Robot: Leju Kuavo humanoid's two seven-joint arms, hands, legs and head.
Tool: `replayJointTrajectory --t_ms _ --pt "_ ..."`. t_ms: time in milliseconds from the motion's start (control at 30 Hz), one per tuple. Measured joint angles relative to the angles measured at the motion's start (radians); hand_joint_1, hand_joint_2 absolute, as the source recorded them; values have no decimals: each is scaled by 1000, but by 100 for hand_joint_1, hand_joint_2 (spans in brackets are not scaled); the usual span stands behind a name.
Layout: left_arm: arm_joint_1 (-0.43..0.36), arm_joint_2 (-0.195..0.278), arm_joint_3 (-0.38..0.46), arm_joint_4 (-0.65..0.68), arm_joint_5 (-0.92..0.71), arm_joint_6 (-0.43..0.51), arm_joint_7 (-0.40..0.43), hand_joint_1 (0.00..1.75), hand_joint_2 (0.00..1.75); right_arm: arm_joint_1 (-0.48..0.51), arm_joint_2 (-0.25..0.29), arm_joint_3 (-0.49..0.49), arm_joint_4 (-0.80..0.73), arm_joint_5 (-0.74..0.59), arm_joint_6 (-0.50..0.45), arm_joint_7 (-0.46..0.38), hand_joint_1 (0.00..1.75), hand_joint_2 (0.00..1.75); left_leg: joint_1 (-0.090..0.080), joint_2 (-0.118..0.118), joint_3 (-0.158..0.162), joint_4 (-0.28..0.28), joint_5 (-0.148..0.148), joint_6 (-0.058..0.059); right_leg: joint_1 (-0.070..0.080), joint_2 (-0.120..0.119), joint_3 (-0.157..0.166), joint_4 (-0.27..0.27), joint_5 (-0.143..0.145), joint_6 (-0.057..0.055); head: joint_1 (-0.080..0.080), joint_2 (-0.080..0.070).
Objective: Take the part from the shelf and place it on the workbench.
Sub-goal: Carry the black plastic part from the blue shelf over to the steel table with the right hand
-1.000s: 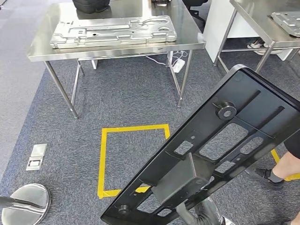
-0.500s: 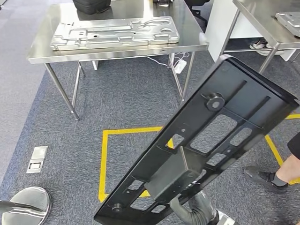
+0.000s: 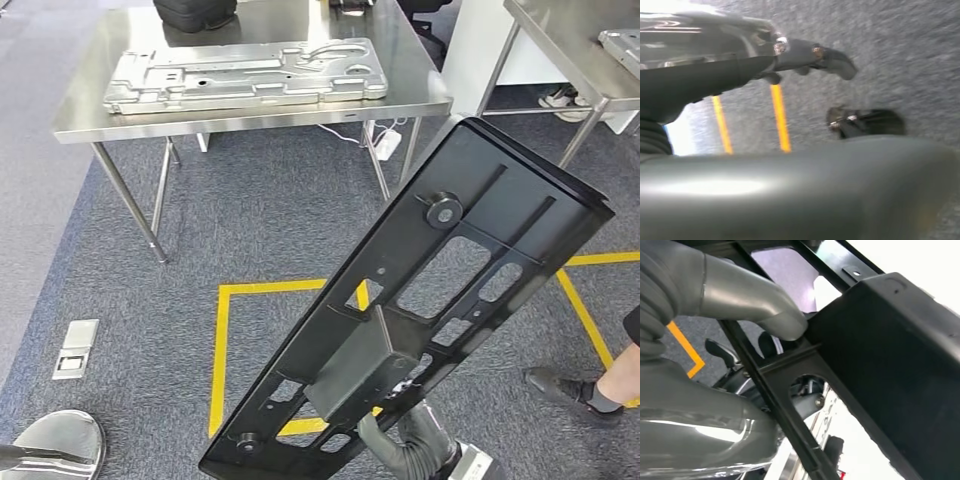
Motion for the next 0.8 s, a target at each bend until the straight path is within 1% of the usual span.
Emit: replayJointTrajectory --t_ms 33,67,100,133,167,200,233,267,300,333,367,400,433,500,567,600,633,667,700,733,767,800 --pt "-1 1 0 0 0 0 0 0 175 1 0 0 -1 0 0 0 175 175 0 1 4 -3 -4 -6 -2 0 4 -5 -4 -5 0 0" --pt "-1 1 1 0 0 0 -1 0 175 1 1 0 -1 0 1 0 175 175 0 2 4 6 -11 -11 -5 0 11 -10 -7 -11 -1 0" --pt "-2 2 1 0 0 0 -1 0 175 0 1 0 -2 0 1 0 175 175 0 2 -7 35 -25 -16 -9 -2 19 -15 -11 -17 -2 0" --pt "-2 2 1 0 0 1 -2 0 175 0 2 0 -2 -1 1 0 175 175 1 3 -33 86 -46 -20 -11 -4 28 -18 -16 -21 -3 0" --pt "-1 2 1 0 0 1 -2 0 175 -1 2 0 -3 -1 1 0 175 175 2 3 -74 156 -70 -24 -12 -6 35 -19 -23 -25 -4 0" --pt "0 2 2 0 0 1 -2 0 175 -1 2 1 -3 -1 1 1 175 175 3 3 -120 226 -89 -27 -11 -7 43 -19 -30 -26 -4 0" --pt "3 2 3 0 1 1 -2 0 175 0 2 1 -3 -1 1 2 175 175 4 3 -158 277 -93 -29 -11 -6 52 -19 -38 -26 -4 0" --pt "5 2 4 0 1 1 -1 0 175 0 3 1 -3 -1 1 3 175 175 4 3 -182 292 -74 -29 -11 -5 63 -19 -46 -25 -4 0" --pt "7 2 6 0 1 1 0 0 175 0 3 1 -3 -1 1 4 175 175 3 3 -186 267 -33 -28 -11 -4 77 -19 -56 -24 -4 0" --pt "8 2 8 0 1 1 0 0 175 0 3 1 -3 -1 1 5 175 175 3 3 -175 209 22 -24 -11 -3 92 -19 -66 -22 -4 0" --pt "8 3 10 0 1 2 -1 0 175 0 3 1 -2 -1 1 6 175 175 1 3 -161 153 66 -18 -11 -3 105 -19 -76 -19 -4 0" --pt "9 3 12 0 1 2 -1 0 175 -1 4 0 -2 0 0 7 175 175 -3 3 -147 106 97 -12 -10 -2 115 -20 -84 -15 -4 0" --pt "9 4 15 0 1 4 -2 0 175 -2 4 0 -3 1 -1 8 175 175 -6 4 -137 74 105 -6 -10 -1 118 -20 -91 -10 -4 0" --pt "8 4 20 0 1 7 -2 0 175 -3 4 0 -7 3 -4 8 175 175 -11 4 -129 53 88 5 -9 0 117 -24 -96 2 -5 0" --pt "9 5 24 0 0 10 -3 0 175 -4 5 -1 -15 5 -5 8 175 175 -6 4 -116 35 78 14 -10 -1 121 -24 -104 13 -4 0" --pt "9 5 25 0 0 10 -3 0 175 -7 5 -2 -19 6 -6 8 175 175 -2 4 -106 26 77 18 -9 -2 115 -4 -114 17 -3 0" --pt "8 6 25 0 0 10 -3 0 175 -9 5 -2 -22 7 -6 8 175 175 1 4 -96 19 74 23 -10 -2 95 39 -132 21 -1 0" --pt "7 6 26 0 0 10 -3 0 175 -11 4 -4 -23 7 -6 8 175 175 1 5 -88 17 69 27 -10 -1 58 103 -154 24 -1 0" --pt "6 6 27 0 0 10 -3 0 175 -13 4 -5 -24 9 -6 8 175 175 2 5 -81 16 63 29 -11 -1 12 174 -175 27 0 0" --pt "6 6 27 0 0 9 -3 0 175 -13 4 -7 -24 11 -6 8 175 175 2 5 -72 16 55 29 -11 -1 -30 231 -184 30 0 0" --pt "7 6 27 0 0 9 -3 0 175 -13 4 -9 -24 13 -6 9 175 175 3 4 -63 16 47 28 -12 -1 -60 260 -174 32 0 0" --pt "8 6 28 0 -1 9 -3 0 175 -13 4 -10 -24 15 -5 9 175 175 4 4 -50 16 38 25 -12 -2 -70 247 -139 34 0 0"
